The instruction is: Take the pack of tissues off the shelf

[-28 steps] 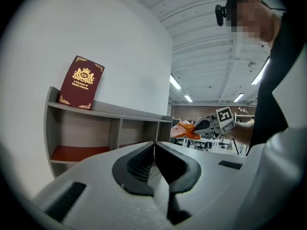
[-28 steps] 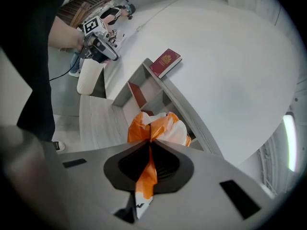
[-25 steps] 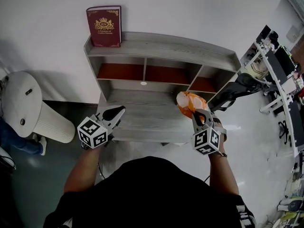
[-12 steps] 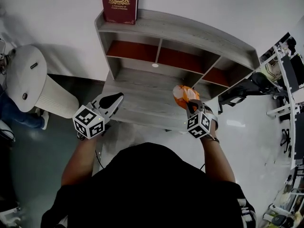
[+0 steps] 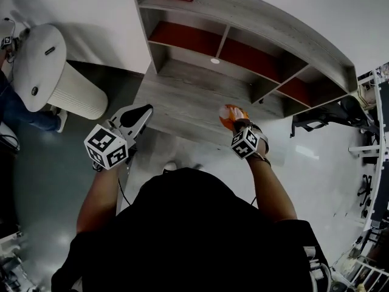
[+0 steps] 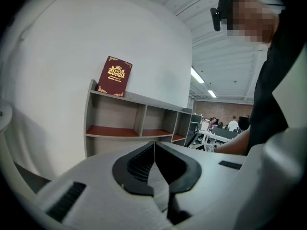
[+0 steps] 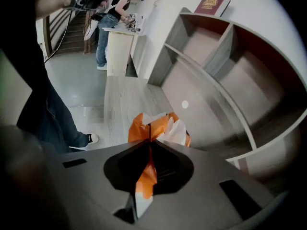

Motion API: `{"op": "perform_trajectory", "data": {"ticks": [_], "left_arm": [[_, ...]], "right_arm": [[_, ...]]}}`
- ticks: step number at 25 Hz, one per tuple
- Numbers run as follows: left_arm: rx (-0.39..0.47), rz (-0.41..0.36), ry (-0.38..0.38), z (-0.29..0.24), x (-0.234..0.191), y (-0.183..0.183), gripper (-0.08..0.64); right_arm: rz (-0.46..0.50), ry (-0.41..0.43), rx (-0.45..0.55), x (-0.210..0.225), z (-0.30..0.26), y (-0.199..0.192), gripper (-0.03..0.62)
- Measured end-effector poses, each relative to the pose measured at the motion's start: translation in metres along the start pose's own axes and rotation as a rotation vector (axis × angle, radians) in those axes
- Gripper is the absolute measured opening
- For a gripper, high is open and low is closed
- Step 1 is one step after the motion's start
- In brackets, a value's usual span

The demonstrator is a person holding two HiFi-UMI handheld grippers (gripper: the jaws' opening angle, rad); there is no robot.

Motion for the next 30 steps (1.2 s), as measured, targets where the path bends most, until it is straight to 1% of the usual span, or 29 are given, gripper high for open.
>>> {"op": "perform_trajectory", "data": {"ticks": [6, 11, 18, 25, 26, 28, 30], "left_arm": [[-0.05, 0.032, 0.048, 0.012, 0.002, -0.026, 0.018], [-0.04, 0.068, 0.118, 0.023, 0.003, -0.043, 0.018], [-0.063, 0.097, 0.147, 0.031, 0.011, -0.059, 0.018], [-0.077, 0.122, 0.168, 0.041, 0.011, -0.071, 0.018], [-0.077, 0.127, 0.172, 0.041, 0.01, -0.073, 0.018], [-0.076, 0.143, 0.178, 0.04, 0.01, -0.075, 0.018], [-0.076, 0.147, 0.173, 0.039, 0.012, -0.076, 0.018]], "right_arm": [[0.036, 0.083, -0.049, -0.022, -0.057, -0.014, 0.017], [0.083, 0.137, -0.087, -0.043, -0.098, -0.022, 0.017], [0.102, 0.186, -0.113, -0.06, -0.13, -0.02, 0.017], [0.112, 0.197, -0.125, -0.067, -0.139, -0.018, 0.02], [0.108, 0.194, -0.128, -0.067, -0.141, -0.019, 0.039], [0.102, 0.188, -0.132, -0.065, -0.142, -0.02, 0.142], [0.098, 0.187, -0.128, -0.064, -0.14, -0.021, 0.173]]}}
Point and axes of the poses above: the fingertips, and each gripper's own axes: z backward along the fingers, x to its right, y out of its top, the point moved 7 cm from there along z, backward along the fingers, and after that the axes turned 1 degree about x, right-handed, at the moved point
